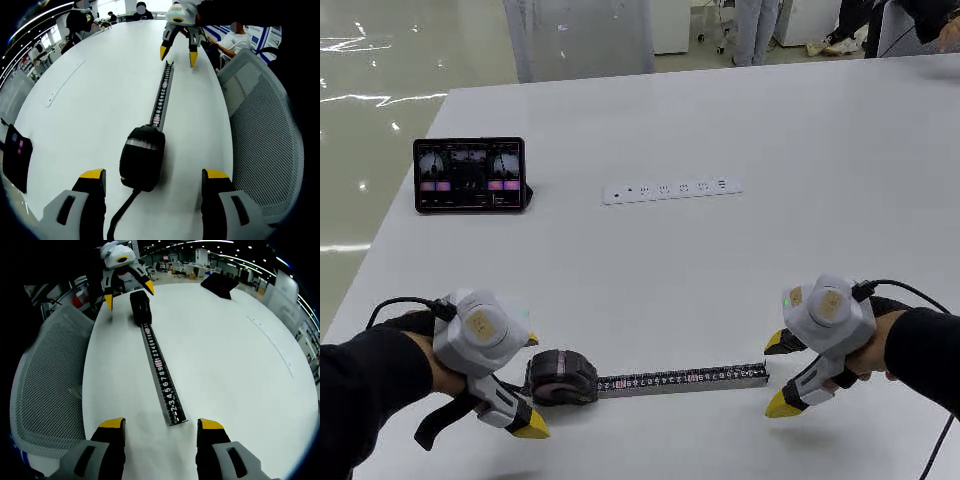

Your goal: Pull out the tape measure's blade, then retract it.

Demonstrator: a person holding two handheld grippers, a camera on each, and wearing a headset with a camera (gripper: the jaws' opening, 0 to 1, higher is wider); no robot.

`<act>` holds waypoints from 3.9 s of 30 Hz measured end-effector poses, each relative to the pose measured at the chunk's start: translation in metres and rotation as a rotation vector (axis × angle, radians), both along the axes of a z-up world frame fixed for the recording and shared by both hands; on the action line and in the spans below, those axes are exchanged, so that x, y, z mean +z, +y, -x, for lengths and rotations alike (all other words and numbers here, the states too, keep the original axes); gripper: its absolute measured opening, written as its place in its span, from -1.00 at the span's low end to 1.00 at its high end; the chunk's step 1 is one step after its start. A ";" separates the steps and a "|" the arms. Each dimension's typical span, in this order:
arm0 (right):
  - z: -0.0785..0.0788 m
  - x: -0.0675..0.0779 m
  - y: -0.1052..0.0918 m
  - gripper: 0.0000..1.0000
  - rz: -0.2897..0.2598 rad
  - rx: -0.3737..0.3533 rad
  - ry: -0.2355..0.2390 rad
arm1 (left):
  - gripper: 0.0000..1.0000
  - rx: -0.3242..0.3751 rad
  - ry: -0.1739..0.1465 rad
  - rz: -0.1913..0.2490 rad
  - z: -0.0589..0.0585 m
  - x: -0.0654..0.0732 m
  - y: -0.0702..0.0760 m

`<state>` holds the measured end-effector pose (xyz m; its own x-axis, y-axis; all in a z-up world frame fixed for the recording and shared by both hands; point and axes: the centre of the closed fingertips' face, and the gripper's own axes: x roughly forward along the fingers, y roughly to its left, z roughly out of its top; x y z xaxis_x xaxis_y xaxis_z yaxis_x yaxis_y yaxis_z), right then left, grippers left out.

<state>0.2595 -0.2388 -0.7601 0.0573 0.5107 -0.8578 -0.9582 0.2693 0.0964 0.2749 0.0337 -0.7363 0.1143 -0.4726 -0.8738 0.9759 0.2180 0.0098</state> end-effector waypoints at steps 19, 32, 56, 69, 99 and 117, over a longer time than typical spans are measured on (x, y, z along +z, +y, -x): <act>0.000 0.007 -0.002 0.97 -0.089 -0.111 -0.064 | 0.98 0.157 0.049 0.133 0.011 0.005 0.005; -0.002 0.020 -0.005 0.98 -0.224 -0.273 -0.111 | 0.98 0.438 -0.034 0.302 0.000 0.010 0.012; 0.040 0.032 -0.047 0.98 -0.287 -0.481 -0.217 | 0.98 0.624 -0.167 0.369 0.033 0.020 0.060; 0.058 0.028 -0.065 0.98 -0.270 -0.506 -0.216 | 0.98 0.645 -0.227 0.398 0.047 0.024 0.071; 0.068 0.029 -0.072 0.98 -0.254 -0.532 -0.176 | 0.98 0.663 -0.149 0.378 0.048 0.021 0.068; 0.053 0.031 -0.074 0.98 -0.172 -0.435 -0.153 | 0.98 0.677 -0.121 0.386 0.033 0.021 0.051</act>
<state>0.2068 -0.3130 -0.7294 0.4159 0.5449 -0.7281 -0.7668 0.6405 0.0413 0.2418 0.0849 -0.7156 0.5696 -0.5339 -0.6249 0.6269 0.7739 -0.0897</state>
